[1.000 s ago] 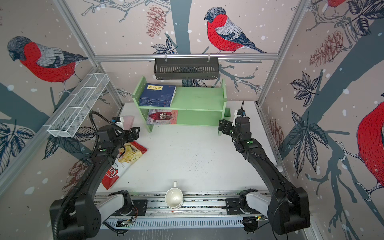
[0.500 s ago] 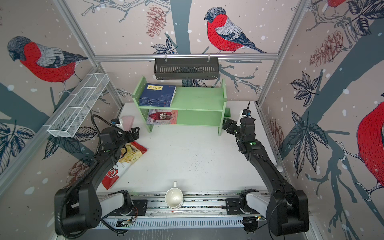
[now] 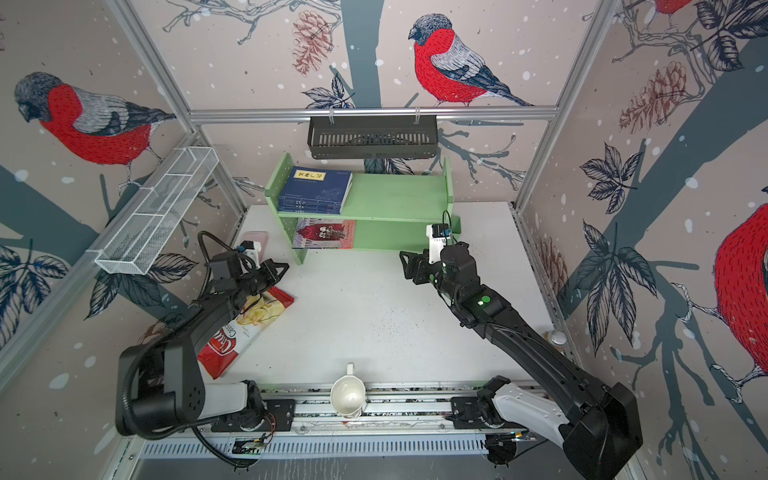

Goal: Stacking books/files
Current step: Move the book to the bookshelf.

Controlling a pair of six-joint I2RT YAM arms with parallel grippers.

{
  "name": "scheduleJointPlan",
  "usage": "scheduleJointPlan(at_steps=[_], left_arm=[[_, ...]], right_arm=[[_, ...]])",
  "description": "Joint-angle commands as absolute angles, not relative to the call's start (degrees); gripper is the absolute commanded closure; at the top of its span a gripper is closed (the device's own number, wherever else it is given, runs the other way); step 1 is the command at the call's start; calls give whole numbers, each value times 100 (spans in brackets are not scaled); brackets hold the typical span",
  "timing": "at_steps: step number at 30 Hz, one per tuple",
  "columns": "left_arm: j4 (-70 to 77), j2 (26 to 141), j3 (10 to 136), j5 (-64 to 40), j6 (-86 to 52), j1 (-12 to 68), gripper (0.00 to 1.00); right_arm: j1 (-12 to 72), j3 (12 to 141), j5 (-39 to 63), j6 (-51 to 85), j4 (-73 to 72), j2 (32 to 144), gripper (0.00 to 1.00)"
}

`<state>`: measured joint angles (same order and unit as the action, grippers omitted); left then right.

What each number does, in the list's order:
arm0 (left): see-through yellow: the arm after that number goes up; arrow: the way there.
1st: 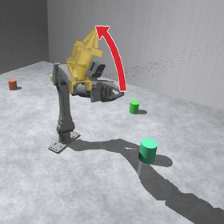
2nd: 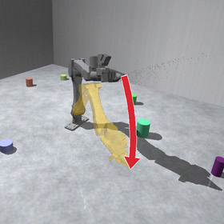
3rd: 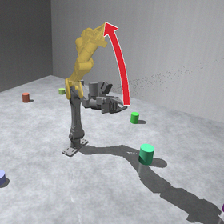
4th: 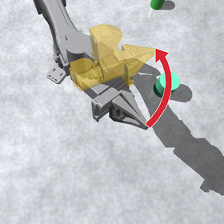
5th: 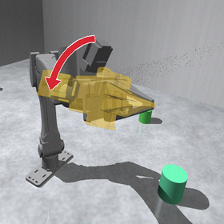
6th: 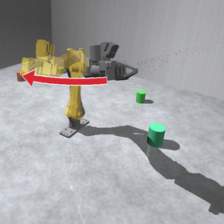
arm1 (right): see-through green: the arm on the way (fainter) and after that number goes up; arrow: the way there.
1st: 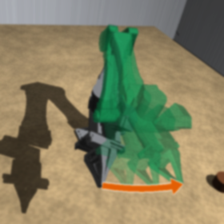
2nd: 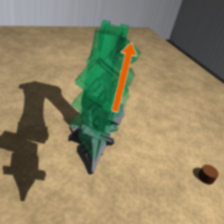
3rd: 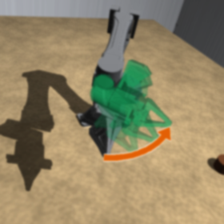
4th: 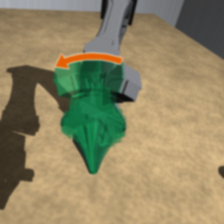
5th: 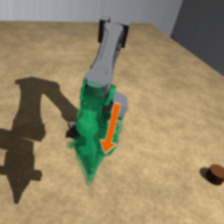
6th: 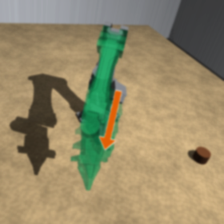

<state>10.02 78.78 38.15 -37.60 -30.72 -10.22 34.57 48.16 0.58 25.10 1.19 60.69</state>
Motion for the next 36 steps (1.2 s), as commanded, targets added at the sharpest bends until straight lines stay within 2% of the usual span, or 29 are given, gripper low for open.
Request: scheduleJointPlan(at_steps=[1, 10, 25, 34, 36], left_arm=[[1502, 8254, 3977, -4157, -3514, -1028, 100], [2322, 9079, 4372, -4431, -4210, -1028, 100], [2822, 9445, 4720, -4597, -4660, -1028, 100], [2546, 9095, 4486, -4653, -4492, -1068, 100], [2100, 8749, 4443, -4529, -4010, -1107, 100]], right_arm=[[3542, 4825, -191, 2487, 2, 6112, 23], [3551, 5027, -189, 2401, -24, 6315, 23], [3507, 5173, -121, 2325, -212, 6734, 22], [3470, 5194, -303, 2357, 2, 6665, 21], [3376, 5004, -378, 2454, -58, 6548, 15]])
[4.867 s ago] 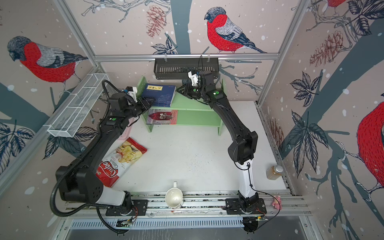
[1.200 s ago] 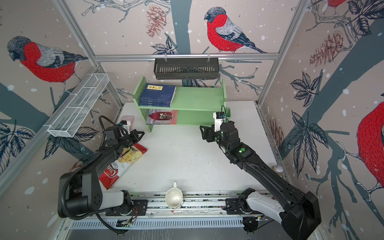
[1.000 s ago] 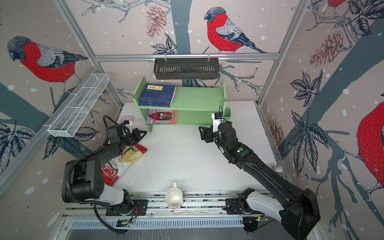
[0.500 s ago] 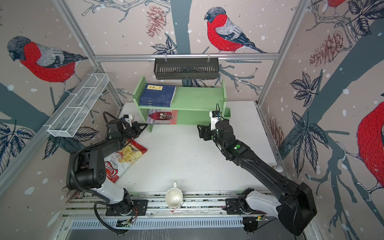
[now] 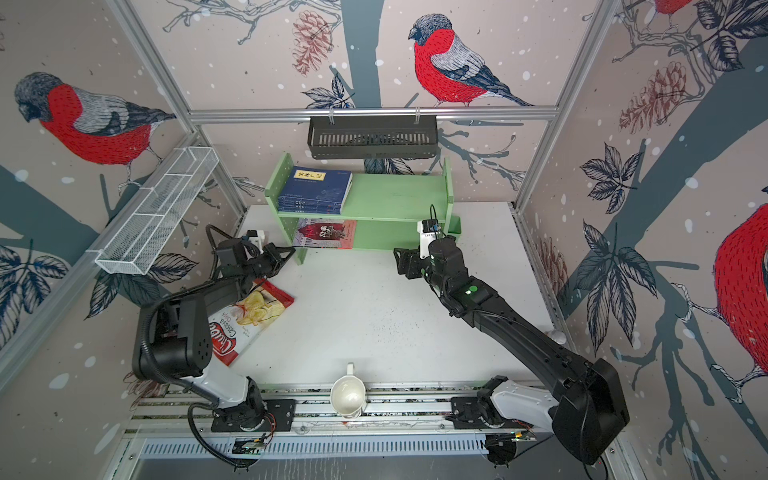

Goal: Stacking books/files
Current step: Move the book to the bookshelf, then reset both arms

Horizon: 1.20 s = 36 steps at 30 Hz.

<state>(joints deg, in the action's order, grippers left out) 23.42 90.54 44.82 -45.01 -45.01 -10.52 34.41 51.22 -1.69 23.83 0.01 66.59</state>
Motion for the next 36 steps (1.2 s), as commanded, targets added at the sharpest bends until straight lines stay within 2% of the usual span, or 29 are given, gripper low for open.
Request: scheduleJointPlan(at_steps=[1, 2, 3, 6, 9, 12, 19, 26, 28, 30, 36], left_arm=[[1816, 8616, 4475, -4438, -3707, -1123, 100], [1461, 8474, 4527, -4316, -3344, -1148, 94], [1204, 8326, 4535, -4192, -3044, -1197, 79], [954, 7874, 4346, -3770, -2369, -1382, 48], [1037, 7529, 4086, -3278, -1754, -1433, 33], [1438, 7274, 3655, -2988, -1182, -1435, 29], [4476, 7124, 1938, -2655, -857, -1434, 26], [6234, 7997, 1460, -2826, -781, -1433, 23], [7079, 8347, 1374, -2823, -1143, -1503, 18], [7052, 8490, 1499, -2793, -1062, -1503, 10], [7995, 8733, 1163, -2863, -958, -1512, 10]], right_arm=[[3316, 4873, -609, 2602, -91, 6509, 11], [3218, 4752, -970, 2795, -74, 6467, 5], [3035, 4657, -1100, 2952, 16, 6402, 0], [2282, 4096, -981, 3323, -282, 6068, 0], [1648, 3376, -1057, 3529, -1059, 5817, 0], [1180, 3099, -1014, 3259, -1542, 5939, 0], [729, 2976, -1551, 2283, -2416, 6873, 0], [305, 2322, -2067, 1589, -3944, 7450, 0], [102, 2224, -1884, 1556, -4163, 7614, 0], [21, 2018, -1898, 1488, -4560, 7715, 0], [-143, 1319, -1711, 1272, -5810, 7571, 0]])
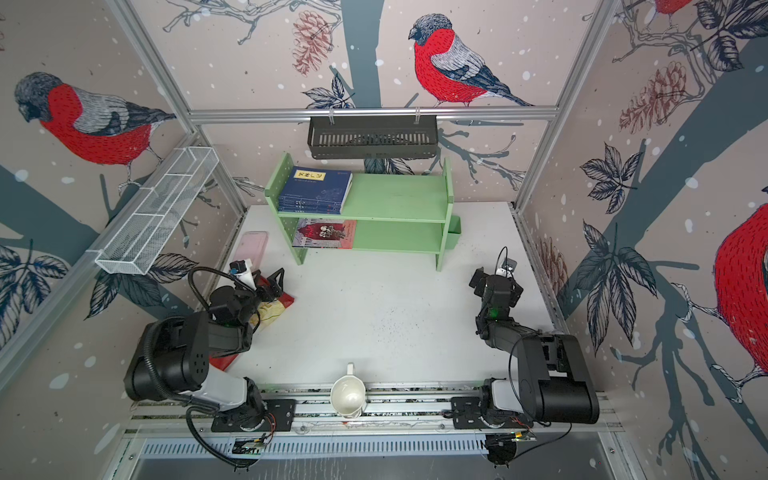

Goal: Stacking books/files
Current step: Reset both arms

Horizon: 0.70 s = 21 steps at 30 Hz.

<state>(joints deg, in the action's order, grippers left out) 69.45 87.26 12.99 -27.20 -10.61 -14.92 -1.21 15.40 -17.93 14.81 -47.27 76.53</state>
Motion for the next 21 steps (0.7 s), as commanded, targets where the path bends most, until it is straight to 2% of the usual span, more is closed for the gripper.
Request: scheduleJointPlan(at_steps=[1, 2, 3, 6, 10, 12, 16, 20, 21], left_arm=[[8297, 8757, 1030, -2853, -971, -1512, 10], [8552, 8789, 922, -2866, -999, -1512, 9], [8761, 8813, 819, -2858, -1001, -1512, 3], [9350, 8916, 578, -2817, -951, -1473, 3], [9304, 8892, 570, -2778, -923, -1459, 3], [9298, 8896, 571, -2727, -924, -1444, 3], [9241, 8781, 425, -1834, -714, -1110, 3], [9800, 9209, 330, -1488, -547, -855, 2], [9983, 9286, 301, -1474, -581, -853, 3]], right_arm=[[-153, 1264, -1714, 1278, -5884, 7523, 0], [-160, 1237, -1729, 1292, -5912, 7509, 0], [-159, 1167, -1731, 1279, -6014, 7470, 0], [-167, 784, -1763, 1226, -6799, 7519, 0], [-153, 449, -1729, 1152, -7905, 7952, 0], [-108, 542, -1622, 1074, -7713, 8006, 0], [-2, 575, -1530, 838, -8460, 8653, 0], [0, 1033, -1347, 816, -7214, 8447, 0], [0, 1036, -1380, 803, -7415, 8540, 0]])
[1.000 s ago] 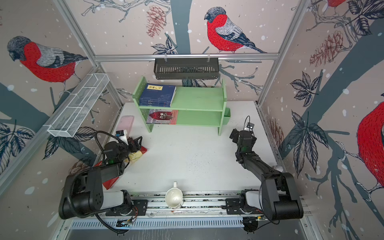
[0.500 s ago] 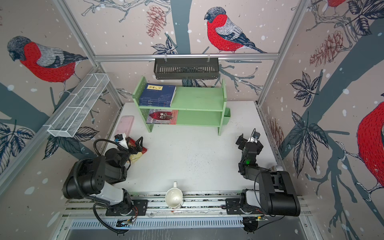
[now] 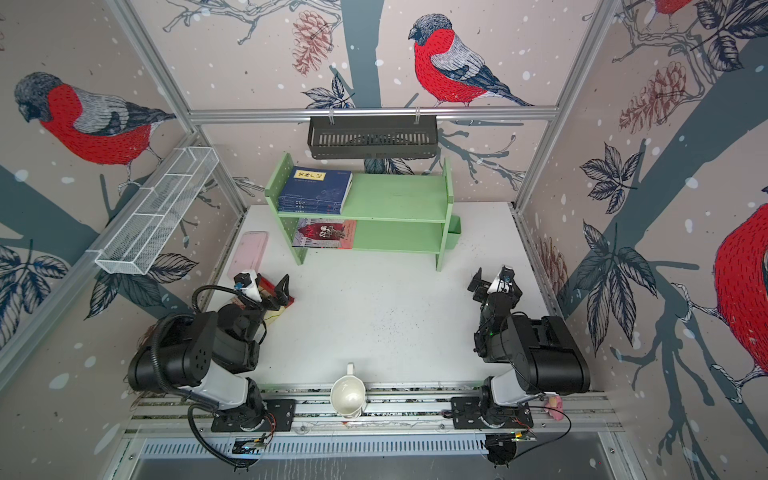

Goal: Stacking books/files
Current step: Reset both arms

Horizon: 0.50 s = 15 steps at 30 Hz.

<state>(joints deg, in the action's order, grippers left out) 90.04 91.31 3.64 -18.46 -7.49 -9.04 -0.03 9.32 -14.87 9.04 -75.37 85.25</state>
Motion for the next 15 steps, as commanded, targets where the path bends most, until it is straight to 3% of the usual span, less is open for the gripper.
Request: scheduleJointPlan(at_steps=[1, 15], left_arm=[[9786, 9171, 293, -1308, -608, -853, 3], [8155, 8965, 1024, -1165, -291, -612, 3]], right_arm=[[0, 1012, -1390, 792, -7521, 8593, 0], [220, 1240, -1764, 677, -7065, 8592, 0]])
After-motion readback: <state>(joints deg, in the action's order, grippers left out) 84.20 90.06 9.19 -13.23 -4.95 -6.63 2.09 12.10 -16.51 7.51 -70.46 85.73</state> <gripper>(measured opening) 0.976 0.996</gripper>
